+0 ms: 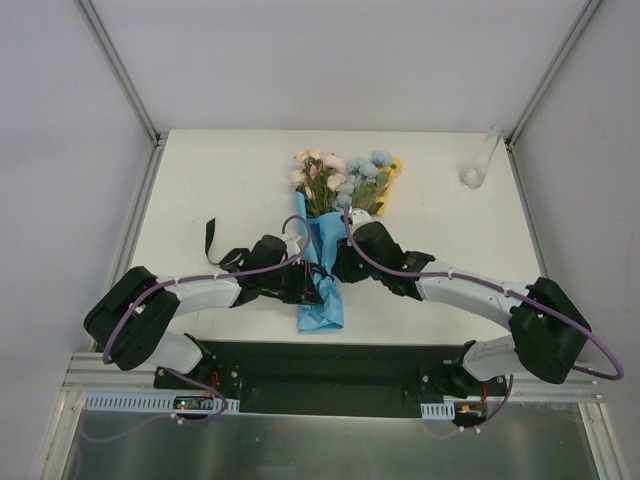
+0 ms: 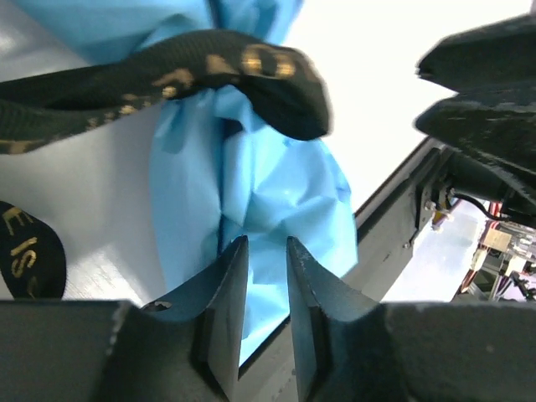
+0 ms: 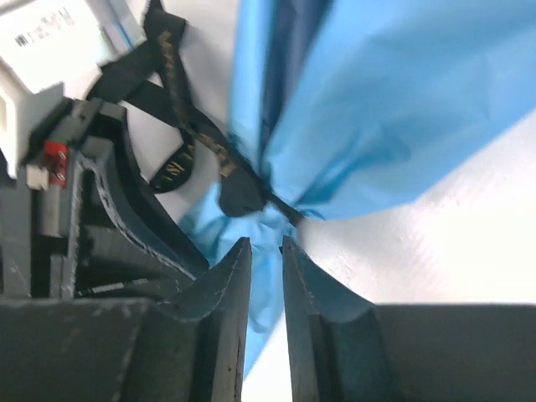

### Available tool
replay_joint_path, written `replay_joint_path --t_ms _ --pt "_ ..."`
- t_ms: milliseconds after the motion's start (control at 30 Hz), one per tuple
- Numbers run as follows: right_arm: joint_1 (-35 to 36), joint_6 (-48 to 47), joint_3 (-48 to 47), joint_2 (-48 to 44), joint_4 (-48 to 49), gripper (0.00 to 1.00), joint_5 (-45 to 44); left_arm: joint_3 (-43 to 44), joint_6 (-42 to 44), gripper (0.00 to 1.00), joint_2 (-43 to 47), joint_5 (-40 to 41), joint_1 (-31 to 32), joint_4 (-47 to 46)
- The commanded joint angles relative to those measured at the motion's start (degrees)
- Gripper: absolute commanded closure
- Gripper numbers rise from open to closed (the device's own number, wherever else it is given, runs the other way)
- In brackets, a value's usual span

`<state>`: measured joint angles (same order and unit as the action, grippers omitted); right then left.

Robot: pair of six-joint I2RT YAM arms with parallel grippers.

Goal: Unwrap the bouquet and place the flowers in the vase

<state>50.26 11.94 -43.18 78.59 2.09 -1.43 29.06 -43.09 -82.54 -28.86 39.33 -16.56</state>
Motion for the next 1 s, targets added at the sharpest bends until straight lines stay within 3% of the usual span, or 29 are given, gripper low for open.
replay_joint_path --t_ms 0,233,367,500,633,967 --pt "0.10 -3.68 -8.57 3.23 -4.80 0.75 3.10 0.64 3.54 0.75 6.24 -0.05 0.31 1.35" --pt "-0.51 -9.92 -8.94 6.66 -6.48 0.78 1.87 4.16 4.07 0.68 10.74 3.81 -0.04 4.78" --pt "-1.48 -11.51 -7.10 8.33 -4.74 0.86 2.13 5.83 5.12 0.76 4.96 1.98 -0.04 3.82" --pt "-1.39 -17.99 -4.64 9.39 0.63 0.86 6.34 5.84 3.98 0.87 0.37 0.72 -0.13 0.47" --pt "-1.04 -21.34 -5.16 10.36 1.78 0.84 7.32 4.08 5.12 0.89 1.68 6.62 -0.66 2.93" --pt "0.63 -24.60 -6.74 10.18 1.60 0.82 5.03 3.20 5.12 0.95 0.10 6.27 -0.66 2.49"
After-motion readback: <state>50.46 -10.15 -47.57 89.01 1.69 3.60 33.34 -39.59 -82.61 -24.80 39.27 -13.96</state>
